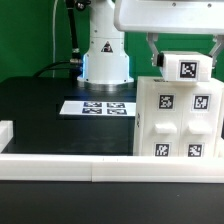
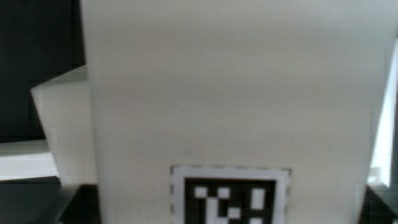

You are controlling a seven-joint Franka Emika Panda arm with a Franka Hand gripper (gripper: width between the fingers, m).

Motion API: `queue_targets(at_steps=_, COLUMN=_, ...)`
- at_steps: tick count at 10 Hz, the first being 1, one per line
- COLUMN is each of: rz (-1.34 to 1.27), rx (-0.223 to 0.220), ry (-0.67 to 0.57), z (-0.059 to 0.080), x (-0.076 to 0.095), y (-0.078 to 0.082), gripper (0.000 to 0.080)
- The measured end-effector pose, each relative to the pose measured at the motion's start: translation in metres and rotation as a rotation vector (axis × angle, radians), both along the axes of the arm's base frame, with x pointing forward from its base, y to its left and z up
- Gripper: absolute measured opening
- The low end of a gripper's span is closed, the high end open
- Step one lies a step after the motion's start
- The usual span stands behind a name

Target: Assemble cabinet

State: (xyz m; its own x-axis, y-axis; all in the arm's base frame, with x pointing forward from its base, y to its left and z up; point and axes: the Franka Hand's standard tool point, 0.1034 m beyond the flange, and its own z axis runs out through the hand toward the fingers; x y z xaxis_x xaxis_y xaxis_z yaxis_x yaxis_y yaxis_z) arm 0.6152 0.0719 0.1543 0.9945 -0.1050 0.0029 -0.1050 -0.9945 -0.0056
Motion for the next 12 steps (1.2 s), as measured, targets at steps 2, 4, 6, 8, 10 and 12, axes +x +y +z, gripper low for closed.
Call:
queue_targets(at_steps=2, rz=-0.039, rx=0.000, ry=0.000, z=0.0000, x=0.0000, y=0.0000, gripper=0.0566)
queue_targets(at_steps=4, rz=-0.122, rx=0.003, ry=0.001, z=-0.0002, x=-0.0001, y=0.0005, gripper=0.0566)
queue_targets(at_steps=6, rz=-0.302, rx=0.006, ry=0.003, z=-0.0004, x=-0.0002, y=0.0013, gripper=0.0566)
queue_targets(at_steps=8, rz=-0.472, rx=0.014, ry=0.007, z=-0.0007, x=-0.0004, y=0.0030, gripper=0.0566)
queue_targets(at_steps=10, rz=-0.688, rx=0.018, ry=0.012, z=-0.0008, x=-0.0007, y=0.0050, gripper=0.0566)
queue_targets(at_steps=12, rz=-0.906, rx=0.027, ry=0.014, z=-0.0009, x=-0.0004, y=0.0074, gripper=0.0566)
